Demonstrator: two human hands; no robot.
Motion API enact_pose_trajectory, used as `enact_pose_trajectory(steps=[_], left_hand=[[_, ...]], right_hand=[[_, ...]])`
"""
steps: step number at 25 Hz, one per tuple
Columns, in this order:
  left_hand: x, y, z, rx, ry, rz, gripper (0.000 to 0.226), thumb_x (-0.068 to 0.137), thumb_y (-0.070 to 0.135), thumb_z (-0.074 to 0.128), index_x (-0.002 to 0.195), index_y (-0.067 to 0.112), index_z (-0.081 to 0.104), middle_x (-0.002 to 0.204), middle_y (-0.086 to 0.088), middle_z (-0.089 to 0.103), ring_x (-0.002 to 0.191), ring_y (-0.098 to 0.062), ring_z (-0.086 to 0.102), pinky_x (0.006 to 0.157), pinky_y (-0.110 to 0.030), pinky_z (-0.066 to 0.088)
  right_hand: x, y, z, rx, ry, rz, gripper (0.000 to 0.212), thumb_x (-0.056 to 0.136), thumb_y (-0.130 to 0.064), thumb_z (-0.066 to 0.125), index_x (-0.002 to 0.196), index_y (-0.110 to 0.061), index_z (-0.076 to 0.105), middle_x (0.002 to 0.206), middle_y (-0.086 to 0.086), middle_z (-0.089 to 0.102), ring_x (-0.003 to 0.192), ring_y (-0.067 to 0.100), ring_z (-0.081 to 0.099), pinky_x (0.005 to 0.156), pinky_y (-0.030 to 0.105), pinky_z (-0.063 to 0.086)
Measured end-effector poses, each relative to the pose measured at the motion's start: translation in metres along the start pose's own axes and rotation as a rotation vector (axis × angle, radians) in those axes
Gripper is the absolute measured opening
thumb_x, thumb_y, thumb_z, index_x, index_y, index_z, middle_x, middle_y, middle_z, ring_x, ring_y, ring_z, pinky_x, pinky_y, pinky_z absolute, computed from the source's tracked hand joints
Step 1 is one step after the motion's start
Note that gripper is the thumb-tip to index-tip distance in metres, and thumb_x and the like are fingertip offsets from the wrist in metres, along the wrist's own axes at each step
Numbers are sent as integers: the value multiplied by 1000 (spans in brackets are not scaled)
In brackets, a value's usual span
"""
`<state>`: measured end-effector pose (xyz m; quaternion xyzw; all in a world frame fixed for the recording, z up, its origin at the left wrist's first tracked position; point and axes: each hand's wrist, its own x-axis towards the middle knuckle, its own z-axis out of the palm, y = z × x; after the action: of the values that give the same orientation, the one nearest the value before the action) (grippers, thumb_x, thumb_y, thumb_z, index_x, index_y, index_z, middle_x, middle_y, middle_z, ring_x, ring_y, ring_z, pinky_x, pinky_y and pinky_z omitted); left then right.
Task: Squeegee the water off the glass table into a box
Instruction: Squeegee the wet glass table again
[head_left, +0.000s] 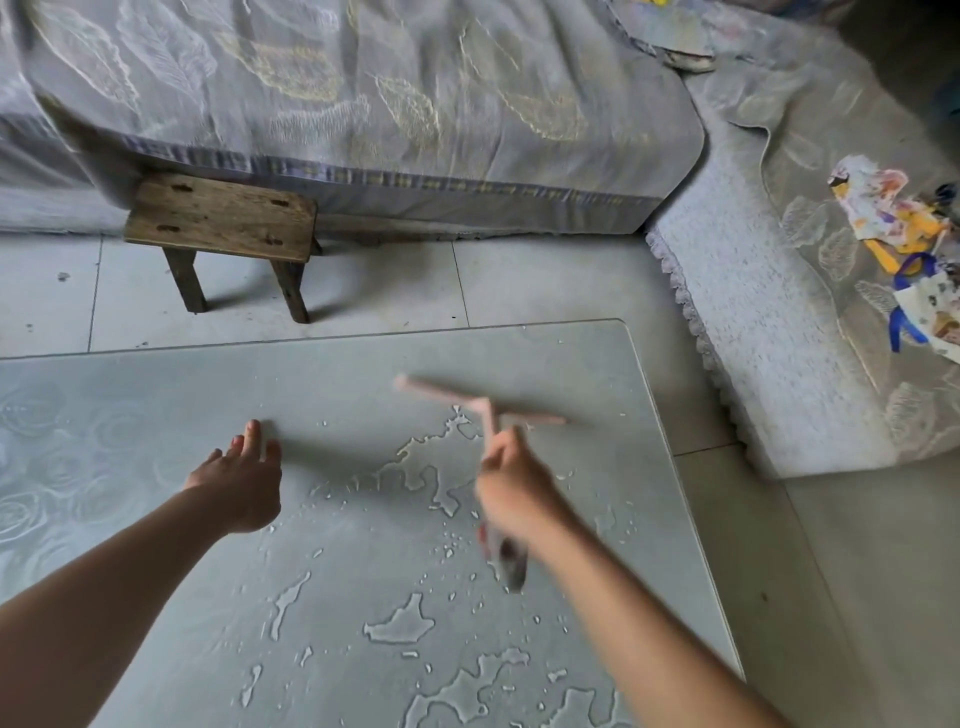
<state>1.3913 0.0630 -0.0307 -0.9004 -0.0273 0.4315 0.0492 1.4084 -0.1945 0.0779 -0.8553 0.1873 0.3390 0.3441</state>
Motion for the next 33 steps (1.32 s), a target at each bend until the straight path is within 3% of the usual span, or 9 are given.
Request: enact_pose_trajectory(steps=[2, 4, 9, 12, 15, 19, 22, 28, 33], left_hand=[[-1, 1, -3, -5, -20, 4, 63, 93, 12, 24, 152, 11, 2, 156, -21, -17, 148, -28, 3, 119, -38, 12], [-1, 0, -4, -10, -22, 11, 64, 93, 12, 24, 152, 11, 0, 156, -21, -18, 148, -28, 1, 119, -39, 11], [0, -2, -4, -17, -35, 18, 65, 93, 12, 24, 152, 12, -2, 155, -21, -20, 148, -29, 0, 119, -38, 10], [2, -2, -5, -11, -44, 8, 64, 94, 12, 23, 152, 12, -2, 155, -21, -21, 148, -30, 1, 119, -38, 9], [-2, -1, -9, -2, -67, 2, 64, 93, 11, 22, 153, 14, 0, 156, -20, -20, 148, -29, 1, 120, -39, 9], [-3, -2, -9, 21, -58, 17, 64, 93, 12, 23, 153, 15, 0, 156, -21, -20, 148, -28, 1, 119, -39, 7], [-6, -3, -10, 19, -79, 0, 64, 93, 12, 24, 153, 17, 0, 156, -17, -21, 148, -26, 1, 119, -41, 5], [-9, 1, -14, 21, -64, -44, 64, 94, 16, 27, 153, 18, 2, 158, -13, -17, 149, -21, 4, 119, -46, 5], [-23, 34, -37, -36, 149, -135, 40, 93, 27, 39, 130, 13, 45, 145, -16, 32, 136, -24, 35, 113, -39, 25]], right_hand=[[-28, 3, -2, 144, -156, -23, 11, 95, -27, 37, 93, -28, 48, 68, 1, 55, 39, 14, 57, 36, 22, 42], [-6, -1, -39, 125, -48, -87, 14, 95, -24, 41, 93, -31, 53, 58, 0, 54, 31, 14, 52, 33, 21, 39], [62, 14, -107, 205, 307, 188, 36, 93, -4, 27, 119, -12, 50, 88, 16, 50, 53, 22, 51, 42, 24, 43], [33, 44, -47, 74, 245, 182, 22, 96, -14, 26, 111, -15, 42, 88, 14, 54, 68, 29, 61, 60, 31, 52], [-21, 52, 7, 259, 36, 132, 15, 95, -25, 33, 105, -28, 43, 82, 6, 54, 60, 25, 61, 49, 25, 49], [3, 32, -31, 480, 126, 98, 14, 94, -12, 43, 103, -11, 53, 63, 10, 52, 34, 18, 52, 35, 23, 41], [49, 13, -78, 497, 289, 88, 19, 92, -5, 40, 104, -13, 52, 64, 11, 50, 43, 21, 50, 36, 22, 41], [99, 24, -88, 790, 79, 168, 13, 95, -8, 39, 83, -6, 42, 75, 18, 52, 50, 26, 60, 39, 27, 51], [129, 38, -80, 1046, 81, 139, 11, 102, -11, 37, 94, -7, 44, 83, 19, 54, 43, 25, 63, 36, 30, 52]])
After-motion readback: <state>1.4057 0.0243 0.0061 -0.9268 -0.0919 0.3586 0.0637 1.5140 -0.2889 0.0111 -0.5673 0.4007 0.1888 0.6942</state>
